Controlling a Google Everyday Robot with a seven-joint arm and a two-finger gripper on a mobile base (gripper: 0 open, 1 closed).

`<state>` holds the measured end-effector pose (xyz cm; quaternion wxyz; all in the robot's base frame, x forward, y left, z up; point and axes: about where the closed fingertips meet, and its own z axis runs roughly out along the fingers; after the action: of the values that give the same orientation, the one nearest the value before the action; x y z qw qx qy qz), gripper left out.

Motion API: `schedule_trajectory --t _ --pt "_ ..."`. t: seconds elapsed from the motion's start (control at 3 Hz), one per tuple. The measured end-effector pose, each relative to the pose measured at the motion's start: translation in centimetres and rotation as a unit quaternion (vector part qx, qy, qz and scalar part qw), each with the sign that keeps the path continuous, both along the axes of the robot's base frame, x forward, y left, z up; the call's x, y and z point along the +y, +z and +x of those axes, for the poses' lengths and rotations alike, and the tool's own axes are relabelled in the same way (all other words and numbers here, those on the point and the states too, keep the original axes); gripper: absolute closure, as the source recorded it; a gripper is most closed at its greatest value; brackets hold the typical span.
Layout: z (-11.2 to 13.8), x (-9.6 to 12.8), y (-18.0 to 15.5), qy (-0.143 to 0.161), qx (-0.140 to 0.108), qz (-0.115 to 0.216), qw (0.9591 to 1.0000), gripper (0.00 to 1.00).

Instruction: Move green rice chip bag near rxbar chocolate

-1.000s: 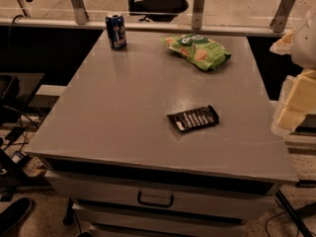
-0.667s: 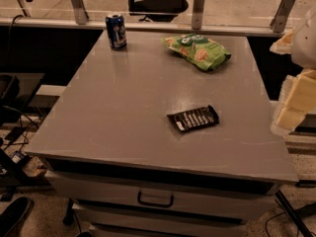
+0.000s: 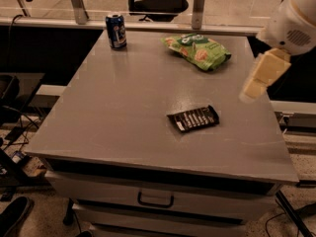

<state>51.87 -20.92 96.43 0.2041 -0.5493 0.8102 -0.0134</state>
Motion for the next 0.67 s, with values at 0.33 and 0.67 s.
schedule_trajectory --t 0.33,0.67 --pt "7.4 0.2 -1.8 -0.037 -0.012 0.048 0.9981 0.0" --pt "12.6 -0.3 -3.5 -0.069 -0.013 0.066 0.9954 0.0"
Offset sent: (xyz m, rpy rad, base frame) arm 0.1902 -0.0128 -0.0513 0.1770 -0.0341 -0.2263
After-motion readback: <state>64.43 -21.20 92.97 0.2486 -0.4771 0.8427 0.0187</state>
